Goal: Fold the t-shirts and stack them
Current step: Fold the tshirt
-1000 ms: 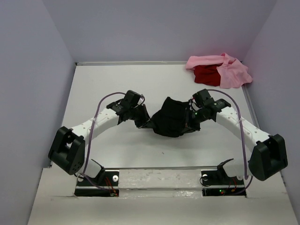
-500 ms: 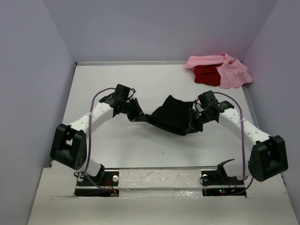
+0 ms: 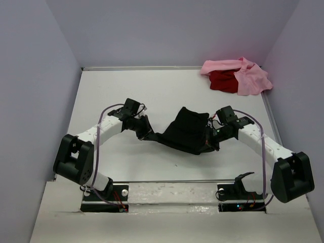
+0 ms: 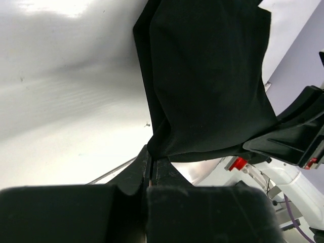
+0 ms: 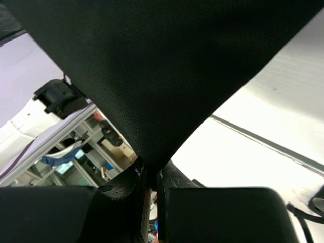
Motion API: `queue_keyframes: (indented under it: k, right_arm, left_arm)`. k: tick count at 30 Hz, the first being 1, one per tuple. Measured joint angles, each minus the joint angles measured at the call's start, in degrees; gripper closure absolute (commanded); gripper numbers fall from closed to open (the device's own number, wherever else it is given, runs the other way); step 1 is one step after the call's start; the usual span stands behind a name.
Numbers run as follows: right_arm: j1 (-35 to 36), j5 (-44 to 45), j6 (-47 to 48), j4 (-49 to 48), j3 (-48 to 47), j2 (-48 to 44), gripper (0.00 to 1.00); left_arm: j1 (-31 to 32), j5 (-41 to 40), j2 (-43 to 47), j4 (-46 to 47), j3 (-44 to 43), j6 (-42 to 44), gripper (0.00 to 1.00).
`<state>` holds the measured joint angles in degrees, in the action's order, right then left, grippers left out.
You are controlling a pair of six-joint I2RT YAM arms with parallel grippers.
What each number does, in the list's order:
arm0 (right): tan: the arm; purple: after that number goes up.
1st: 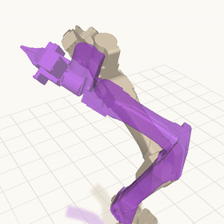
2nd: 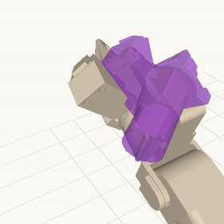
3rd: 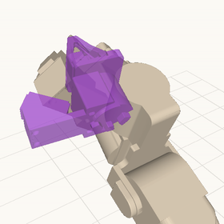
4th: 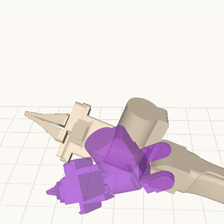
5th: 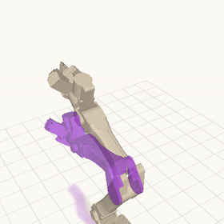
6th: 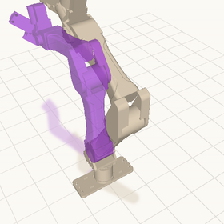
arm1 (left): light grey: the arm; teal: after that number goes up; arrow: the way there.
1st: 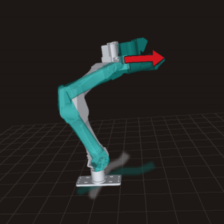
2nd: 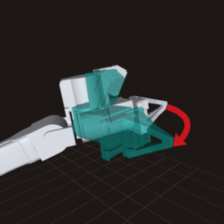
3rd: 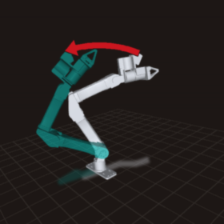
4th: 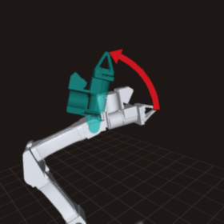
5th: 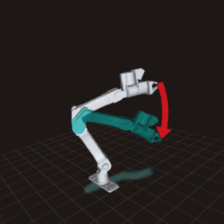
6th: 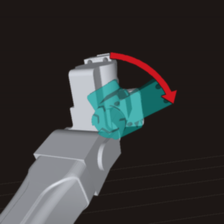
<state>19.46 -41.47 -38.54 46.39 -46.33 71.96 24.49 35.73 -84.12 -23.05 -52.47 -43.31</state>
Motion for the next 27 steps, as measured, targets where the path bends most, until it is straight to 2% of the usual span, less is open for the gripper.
queue_keyframes:
  k: [6,12,17,27]
  right_arm:
    - [-0.52,-2.23,-2.08,-0.07,-0.50,0.11,1.00]
    - [-1.29,-0.76,-2.47,0.09,-4.44,0.17,1.00]
    - [-1.81,3.61,-2.89,0.02,-7.39,0.20,1.00]
    - [-1.88,12.11,-4.94,-1.53,-7.58,1.38,1.00]
  left_arm:
    - [-0.26,0.20,-0.17,-0.74,-0.57,-0.24,1.00]
    - [-0.57,-0.55,-1.86,-0.76,-6.12,-0.24,1.00]
    - [-0.72,-0.63,-6.78,0.13,-10.58,-0.09,1.00]
    - [-0.70,0.68,-16.37,-0.11,-20.83,1.44,1.00]
